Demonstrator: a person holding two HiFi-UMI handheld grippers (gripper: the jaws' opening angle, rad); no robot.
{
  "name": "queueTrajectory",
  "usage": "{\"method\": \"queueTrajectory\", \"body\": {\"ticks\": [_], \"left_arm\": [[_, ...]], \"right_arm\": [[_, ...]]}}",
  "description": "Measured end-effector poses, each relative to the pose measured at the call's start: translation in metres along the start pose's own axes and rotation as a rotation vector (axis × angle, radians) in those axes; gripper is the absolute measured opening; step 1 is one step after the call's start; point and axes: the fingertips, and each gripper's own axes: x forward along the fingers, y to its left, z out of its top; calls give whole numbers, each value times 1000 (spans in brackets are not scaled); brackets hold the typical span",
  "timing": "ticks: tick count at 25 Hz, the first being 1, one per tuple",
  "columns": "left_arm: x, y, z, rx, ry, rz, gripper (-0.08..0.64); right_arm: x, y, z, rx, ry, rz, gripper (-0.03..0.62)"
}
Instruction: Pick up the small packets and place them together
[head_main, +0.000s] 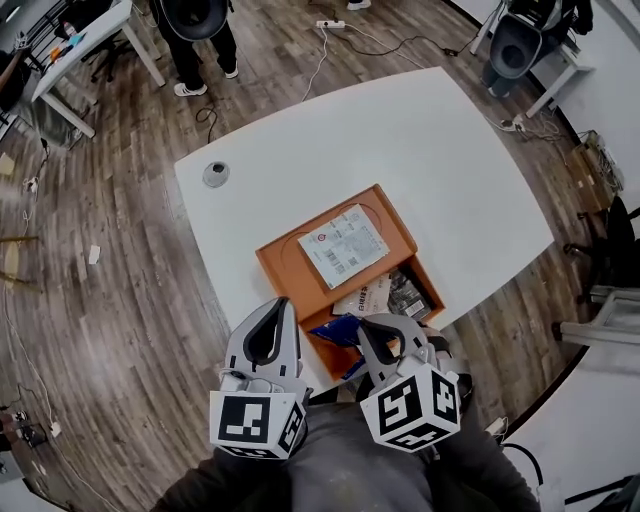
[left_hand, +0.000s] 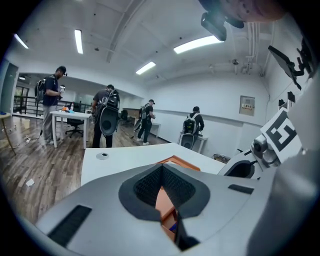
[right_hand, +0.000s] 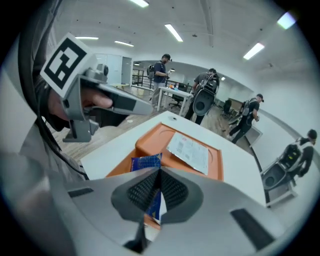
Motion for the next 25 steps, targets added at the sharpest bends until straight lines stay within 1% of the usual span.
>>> {"method": "queueTrajectory", "body": {"ticks": [6,14,20,25], "left_arm": [[-16,-9,18,7,-66,-14,-3],[-28,9,43,20,-141,34,-3],[-27,22,46,6,-150,66,-3],[-17,24,51,2,-149,87,-3]], "right_arm": [[-31,5,35,-61,-76,-40,6],[-49,-8,76,-115,-152,-87,6],[-52,-24,101,-129,-206,-105,6],[-47,-37,109,-139,-219,-90,6]]}}
